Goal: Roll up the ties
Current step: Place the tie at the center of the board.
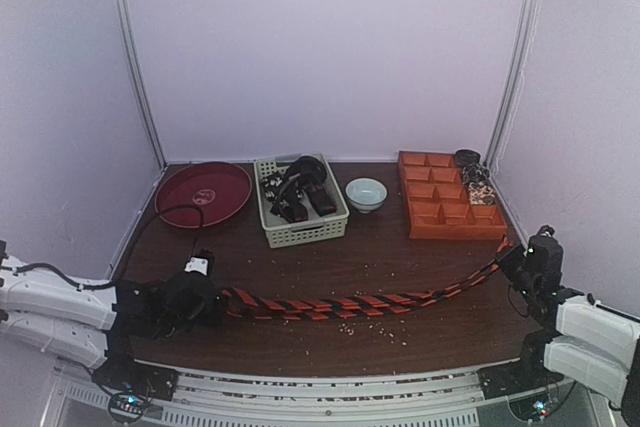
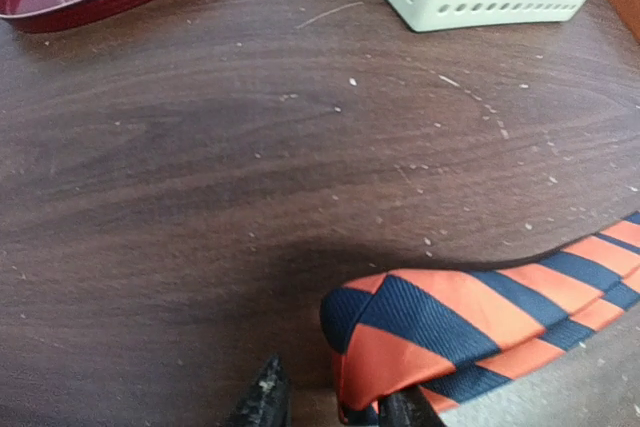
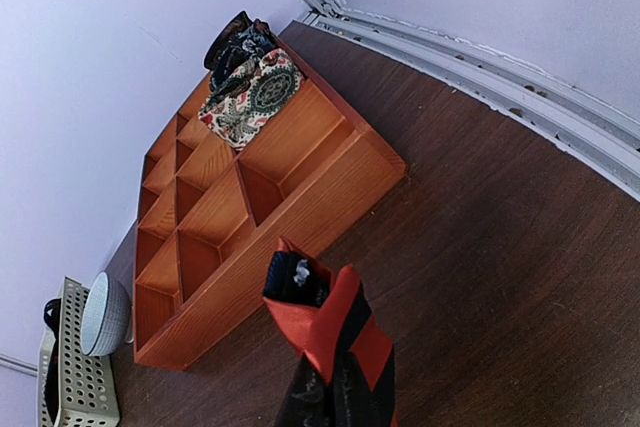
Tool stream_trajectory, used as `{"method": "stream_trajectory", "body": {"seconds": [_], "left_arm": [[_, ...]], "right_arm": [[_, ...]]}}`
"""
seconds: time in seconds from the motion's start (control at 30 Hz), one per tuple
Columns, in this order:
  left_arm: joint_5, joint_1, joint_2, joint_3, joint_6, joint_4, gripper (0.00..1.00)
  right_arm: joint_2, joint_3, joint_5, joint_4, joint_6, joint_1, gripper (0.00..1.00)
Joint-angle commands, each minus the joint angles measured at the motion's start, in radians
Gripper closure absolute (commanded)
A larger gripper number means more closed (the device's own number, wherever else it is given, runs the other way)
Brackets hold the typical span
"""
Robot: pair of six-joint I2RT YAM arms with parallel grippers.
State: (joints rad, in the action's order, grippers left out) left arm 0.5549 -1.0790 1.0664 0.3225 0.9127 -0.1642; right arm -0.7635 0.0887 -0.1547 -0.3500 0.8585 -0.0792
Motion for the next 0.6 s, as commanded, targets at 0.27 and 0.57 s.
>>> {"method": "stream_trajectory", "body": {"seconds": [0.27, 0.57], "left_arm": [[-0.076, 0.005, -0.325, 0.014, 0.073, -0.167, 0.62], [-0.14, 0.005, -0.291, 0.053, -0.013, -0.005, 0.62]], "right_arm": [[-0.006, -0.007, -0.052, -0.007, 0.026, 0.007, 1.0], [0.123, 0.196, -0.184, 0.44, 0.142, 0.007, 0.55]]}}
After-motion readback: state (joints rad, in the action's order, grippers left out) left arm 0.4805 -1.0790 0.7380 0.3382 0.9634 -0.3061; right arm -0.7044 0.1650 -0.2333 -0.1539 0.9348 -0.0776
